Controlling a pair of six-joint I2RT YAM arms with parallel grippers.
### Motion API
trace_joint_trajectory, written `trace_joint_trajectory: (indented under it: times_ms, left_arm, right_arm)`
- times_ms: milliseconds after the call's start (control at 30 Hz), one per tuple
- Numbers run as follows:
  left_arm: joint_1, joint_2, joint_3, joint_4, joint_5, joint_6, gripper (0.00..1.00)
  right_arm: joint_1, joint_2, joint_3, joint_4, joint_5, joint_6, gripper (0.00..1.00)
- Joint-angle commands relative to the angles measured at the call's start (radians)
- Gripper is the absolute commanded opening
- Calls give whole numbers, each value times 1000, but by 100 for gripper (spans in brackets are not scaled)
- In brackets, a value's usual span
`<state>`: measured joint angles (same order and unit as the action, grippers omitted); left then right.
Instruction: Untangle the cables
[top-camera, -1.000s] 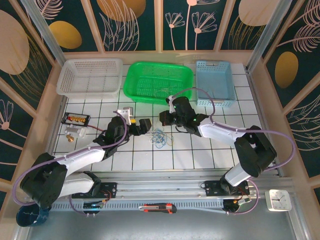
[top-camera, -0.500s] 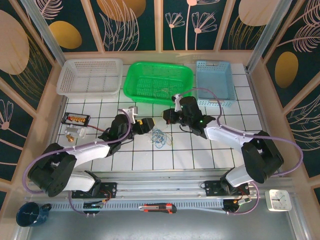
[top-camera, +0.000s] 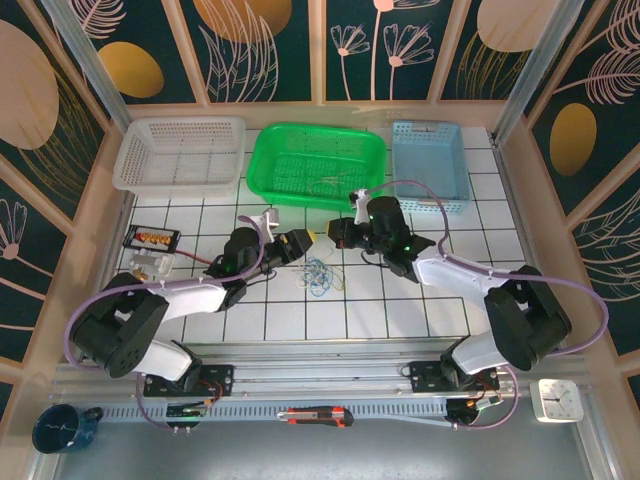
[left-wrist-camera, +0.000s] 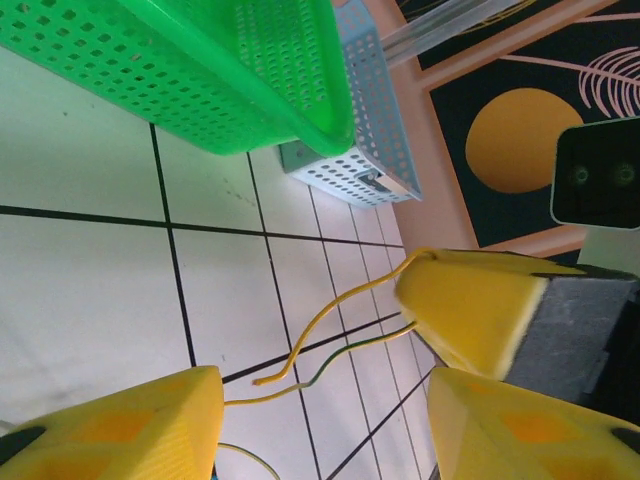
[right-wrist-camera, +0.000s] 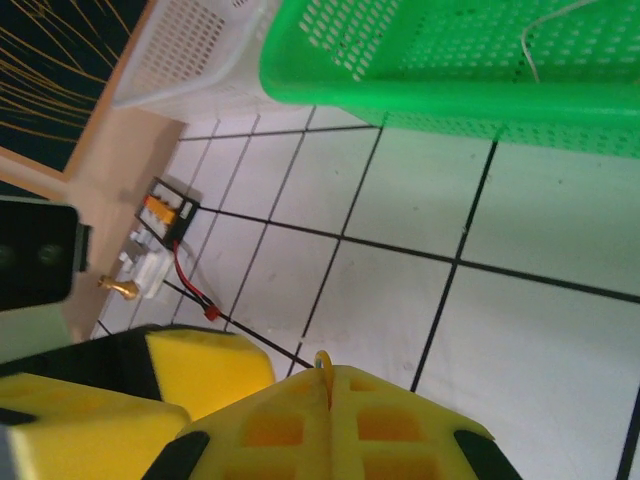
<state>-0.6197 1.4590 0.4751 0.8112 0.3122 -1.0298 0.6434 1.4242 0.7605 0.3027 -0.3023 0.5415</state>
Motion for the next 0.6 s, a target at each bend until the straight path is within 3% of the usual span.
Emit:
trace_joint_trajectory:
  times_ms: [0, 300, 567]
  left_arm:
    - [6, 33, 26, 77, 46, -35, 55]
    - [5, 81, 69, 100, 58, -38, 44]
    - [5, 105, 62, 120, 55, -47, 43]
  right_arm:
    - [-12, -30, -31, 81, -36, 37, 0]
    - [-21, -39, -50, 111, -52, 56, 0]
    - [-24, -45, -56, 112, -57, 57, 0]
